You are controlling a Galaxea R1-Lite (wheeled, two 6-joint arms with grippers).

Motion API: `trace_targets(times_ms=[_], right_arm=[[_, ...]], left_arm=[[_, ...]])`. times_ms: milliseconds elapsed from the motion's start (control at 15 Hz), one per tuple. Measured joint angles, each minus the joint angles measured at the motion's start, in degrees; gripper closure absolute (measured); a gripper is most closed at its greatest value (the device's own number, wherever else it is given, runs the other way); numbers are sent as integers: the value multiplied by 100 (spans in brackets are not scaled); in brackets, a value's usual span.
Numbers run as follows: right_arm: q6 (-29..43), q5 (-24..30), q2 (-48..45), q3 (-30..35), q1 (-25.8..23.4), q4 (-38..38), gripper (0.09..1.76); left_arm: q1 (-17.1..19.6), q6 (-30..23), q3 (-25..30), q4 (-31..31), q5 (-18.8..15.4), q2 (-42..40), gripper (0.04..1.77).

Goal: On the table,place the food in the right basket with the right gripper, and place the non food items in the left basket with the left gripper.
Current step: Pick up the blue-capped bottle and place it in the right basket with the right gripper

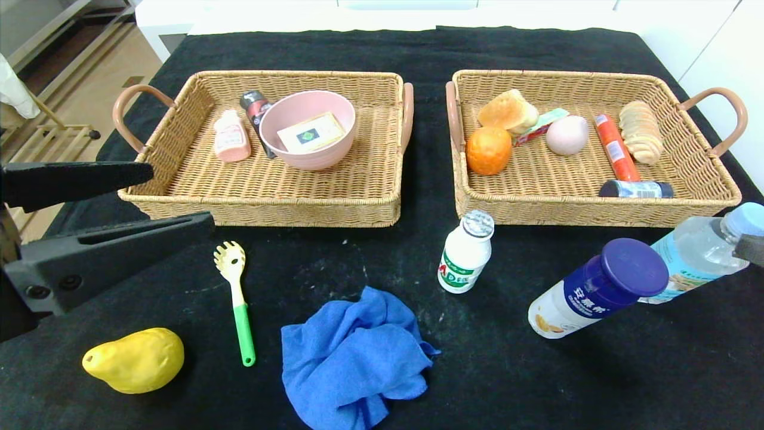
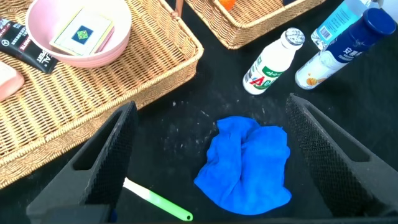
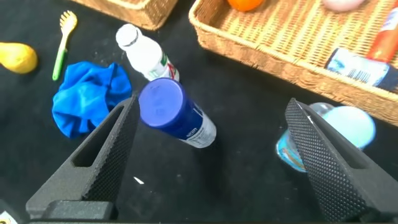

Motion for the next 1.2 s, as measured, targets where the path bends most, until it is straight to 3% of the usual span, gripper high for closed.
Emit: trace_targets(times_ms=[467, 800, 1067, 1200], right_arm=[[-2, -811, 148, 127, 996, -9, 14], [-9, -828, 187, 433, 1195, -100, 14], [-48, -828, 184, 719, 1278, -232, 14], [-391, -852, 184, 907, 1285, -284, 14]], left_arm=[[-44, -17, -45, -5, -5, 13, 9], [-63, -28, -113, 0, 33, 57, 9], [-284, -16, -44, 6, 20, 50, 9], [-313, -9, -17, 0, 6, 49, 9]])
